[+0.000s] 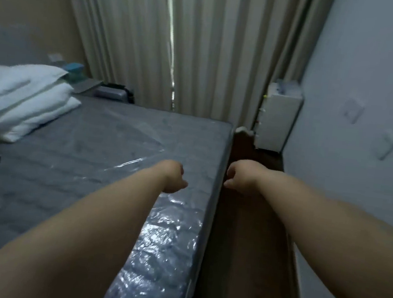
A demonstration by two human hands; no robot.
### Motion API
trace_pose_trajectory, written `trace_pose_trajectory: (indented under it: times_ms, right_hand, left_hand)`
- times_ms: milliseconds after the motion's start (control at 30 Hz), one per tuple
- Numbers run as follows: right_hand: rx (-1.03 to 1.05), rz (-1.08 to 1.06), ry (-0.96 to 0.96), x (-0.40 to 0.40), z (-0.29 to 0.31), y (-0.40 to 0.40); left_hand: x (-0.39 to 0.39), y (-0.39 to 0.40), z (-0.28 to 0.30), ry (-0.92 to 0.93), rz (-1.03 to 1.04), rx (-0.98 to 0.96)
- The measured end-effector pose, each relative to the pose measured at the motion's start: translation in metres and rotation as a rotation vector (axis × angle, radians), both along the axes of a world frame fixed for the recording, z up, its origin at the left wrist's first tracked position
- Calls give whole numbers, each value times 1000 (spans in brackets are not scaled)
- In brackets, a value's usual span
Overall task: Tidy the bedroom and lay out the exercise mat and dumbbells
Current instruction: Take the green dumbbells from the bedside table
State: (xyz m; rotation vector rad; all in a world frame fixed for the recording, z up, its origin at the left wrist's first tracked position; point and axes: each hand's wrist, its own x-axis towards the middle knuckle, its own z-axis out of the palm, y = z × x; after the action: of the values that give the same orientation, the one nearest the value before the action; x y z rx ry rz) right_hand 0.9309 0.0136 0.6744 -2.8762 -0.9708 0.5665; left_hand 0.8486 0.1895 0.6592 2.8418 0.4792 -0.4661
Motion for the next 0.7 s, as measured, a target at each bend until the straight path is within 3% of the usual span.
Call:
trace_pose_trajectory:
  times_ms: [233,400,700]
  right_hand:
    - [-7,-238,-16,178,0,-98]
    - [18,-305,46,320,5,-143]
    - [100,-165,42,536,2,-76]
  left_hand:
    - [219,-85,13,-82,-268,-8]
    - [351,-113,21,-49,-262,36]
    - [540,-49,34,-47,-182,124]
